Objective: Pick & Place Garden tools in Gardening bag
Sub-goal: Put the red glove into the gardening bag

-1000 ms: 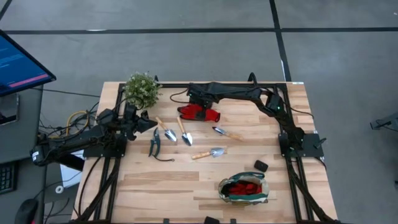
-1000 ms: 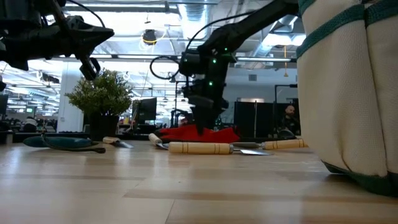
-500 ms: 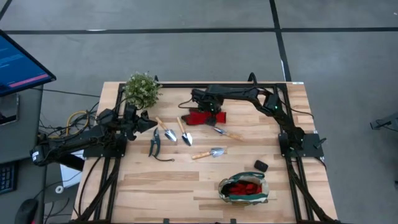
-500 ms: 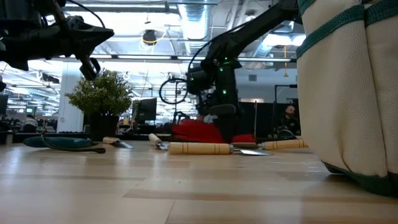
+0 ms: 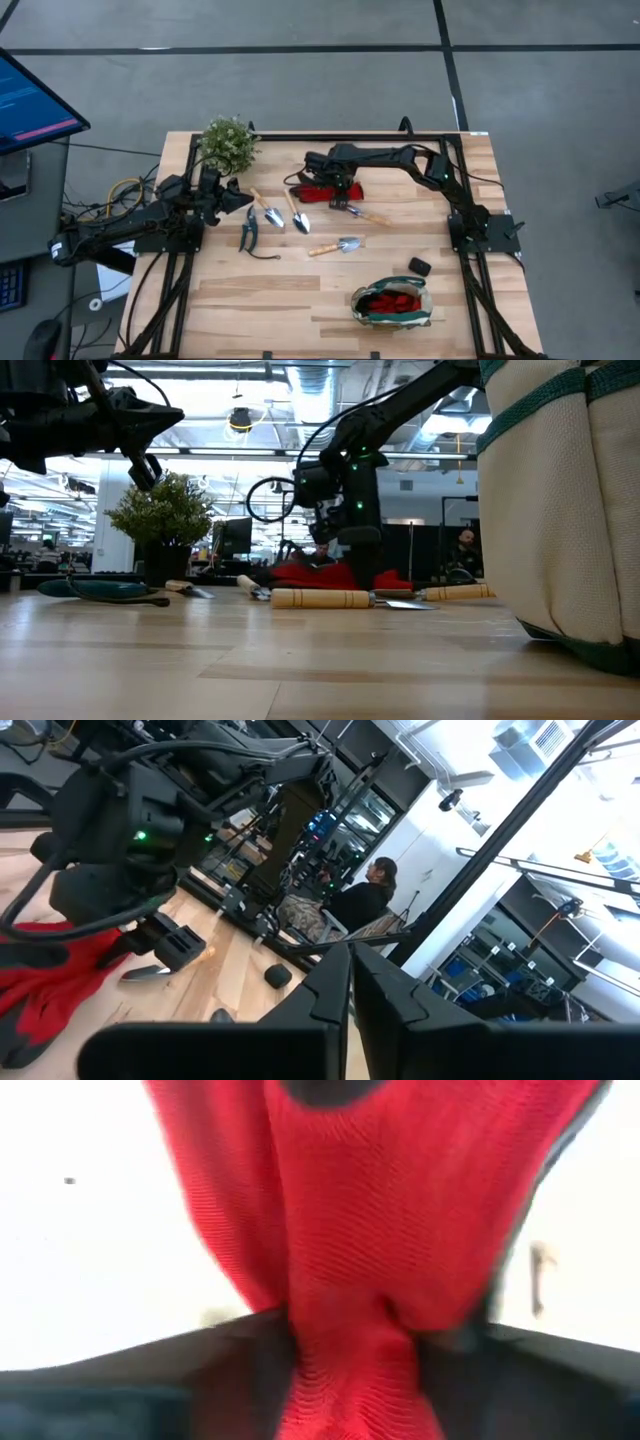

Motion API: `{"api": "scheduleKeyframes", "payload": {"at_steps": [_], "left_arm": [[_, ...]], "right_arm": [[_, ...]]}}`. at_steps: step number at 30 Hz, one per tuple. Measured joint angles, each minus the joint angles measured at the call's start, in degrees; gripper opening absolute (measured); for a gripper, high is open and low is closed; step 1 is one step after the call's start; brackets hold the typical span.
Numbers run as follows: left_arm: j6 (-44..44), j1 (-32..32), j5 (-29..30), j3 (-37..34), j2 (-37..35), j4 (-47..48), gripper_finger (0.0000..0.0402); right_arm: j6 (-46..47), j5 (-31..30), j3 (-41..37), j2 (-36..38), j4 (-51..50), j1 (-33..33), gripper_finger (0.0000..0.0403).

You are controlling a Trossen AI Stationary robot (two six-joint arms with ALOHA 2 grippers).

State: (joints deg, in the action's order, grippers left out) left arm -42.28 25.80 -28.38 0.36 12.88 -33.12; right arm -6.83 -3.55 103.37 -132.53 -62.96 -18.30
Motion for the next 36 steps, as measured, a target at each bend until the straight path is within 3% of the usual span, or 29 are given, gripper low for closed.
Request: {"api": "scheduleKeyframes", "payload": {"at_steps": [3,5,9,14,19,23,27,36], "left_arm": [[0.0,0.0,0.0,-0.01,-0.01,0.0,0.0014],[0.0,0.0,0.02,-0.02,0.0,-0.06,0.0015],[0.0,0.0,0.0,0.0,0.0,-0.22,0.0017],[0.0,-0.01,0.0,-0.01,-0.02,-0.33,0.0017],[0.0,-0.02,0.0,0.0,0.0,-0.33,0.0017],[0.0,-0.02,0.0,0.0,0.0,-0.35,0.0017],[-0.02,-0.02,0.01,0.0,0.0,-0.35,0.0017],[0.0,-0.02,0.02,0.0,0.37,-0.46,0.0017]], "right_arm": [[-0.93,2.83,0.11,0.02,0.0,-0.5,0.0045],[-1.46,3.11,0.13,0.01,0.42,-0.51,0.0015],[-1.47,1.47,-0.26,2.86,1.74,-0.12,0.0005],[0.9,-2.56,0.13,12.63,0.1,0.43,0.0003],[7.12,-7.96,0.0,21.84,-8.79,3.13,0.0002],[14.34,-14.37,0.04,29.48,-19.99,9.22,0.0001],[26.86,-14.96,0.07,36.94,-27.03,17.15,0.0001],[57.58,-16.04,0.11,46.72,-27.03,36.58,0.0]]}}
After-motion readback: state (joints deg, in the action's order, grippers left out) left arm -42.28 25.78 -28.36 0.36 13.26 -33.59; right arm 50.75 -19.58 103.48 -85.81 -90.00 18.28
